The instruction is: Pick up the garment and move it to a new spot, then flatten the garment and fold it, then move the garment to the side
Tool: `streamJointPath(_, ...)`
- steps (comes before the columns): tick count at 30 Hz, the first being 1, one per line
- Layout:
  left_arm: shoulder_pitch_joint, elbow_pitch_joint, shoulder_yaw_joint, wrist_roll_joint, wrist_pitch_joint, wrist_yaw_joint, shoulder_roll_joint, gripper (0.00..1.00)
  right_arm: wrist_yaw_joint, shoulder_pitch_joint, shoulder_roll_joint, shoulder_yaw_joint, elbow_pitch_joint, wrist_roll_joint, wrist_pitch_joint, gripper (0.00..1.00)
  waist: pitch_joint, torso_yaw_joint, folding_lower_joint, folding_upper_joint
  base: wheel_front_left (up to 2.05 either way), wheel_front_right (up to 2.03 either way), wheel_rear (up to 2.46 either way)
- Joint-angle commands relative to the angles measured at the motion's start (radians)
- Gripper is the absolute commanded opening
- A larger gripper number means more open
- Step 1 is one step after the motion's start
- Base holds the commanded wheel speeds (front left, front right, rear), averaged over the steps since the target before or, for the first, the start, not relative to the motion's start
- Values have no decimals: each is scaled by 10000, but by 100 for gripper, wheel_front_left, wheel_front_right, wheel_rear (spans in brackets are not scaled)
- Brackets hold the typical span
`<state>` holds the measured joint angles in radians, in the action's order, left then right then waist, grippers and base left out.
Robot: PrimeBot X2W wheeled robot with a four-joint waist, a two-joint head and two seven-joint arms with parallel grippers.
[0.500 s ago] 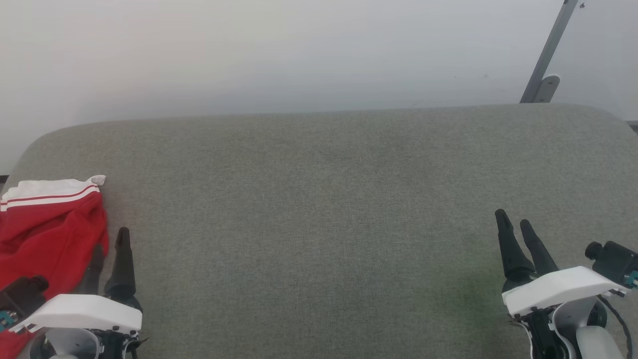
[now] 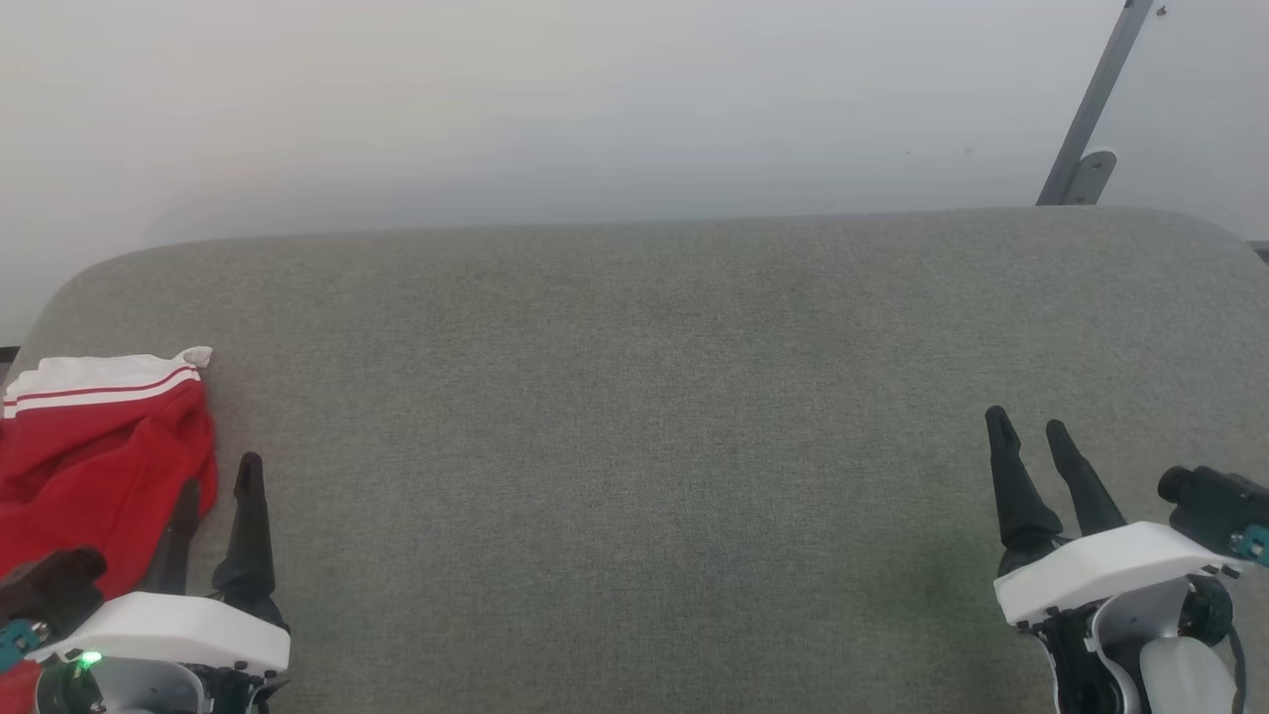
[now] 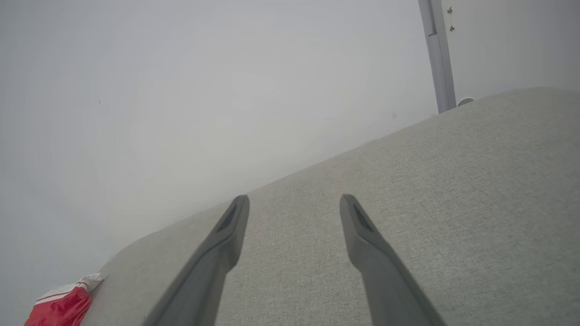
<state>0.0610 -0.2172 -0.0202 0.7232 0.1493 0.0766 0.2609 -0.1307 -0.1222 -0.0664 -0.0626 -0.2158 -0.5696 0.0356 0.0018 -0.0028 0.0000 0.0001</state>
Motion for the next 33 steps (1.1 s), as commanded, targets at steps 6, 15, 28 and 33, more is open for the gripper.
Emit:
streamJointPath(6, -11, 143, 20, -686, 216, 107, 174, 100, 0, -197, -52, 56, 177, 681, 126, 100, -7, 0, 0, -1, 0, 0, 0)
streamJointPath(15, -97, 176, 61, -1461, 427, 138, 241, 100, 0, -198, -82, 116, 257, 1513, 217, 100, -31, 0, 0, -1, 0, 0, 0)
streamJointPath(28, -186, 188, 151, -2408, 704, 164, 462, 100, 1, -181, -90, 155, 393, 2562, 298, 100, -66, 22, 0, -1, 0, 0, 0)
streamJointPath(33, -197, 192, 198, -2687, 782, 175, 528, 100, 1, -176, -91, 164, 416, 2905, 330, 100, -72, 35, 0, -1, 0, 0, 0)
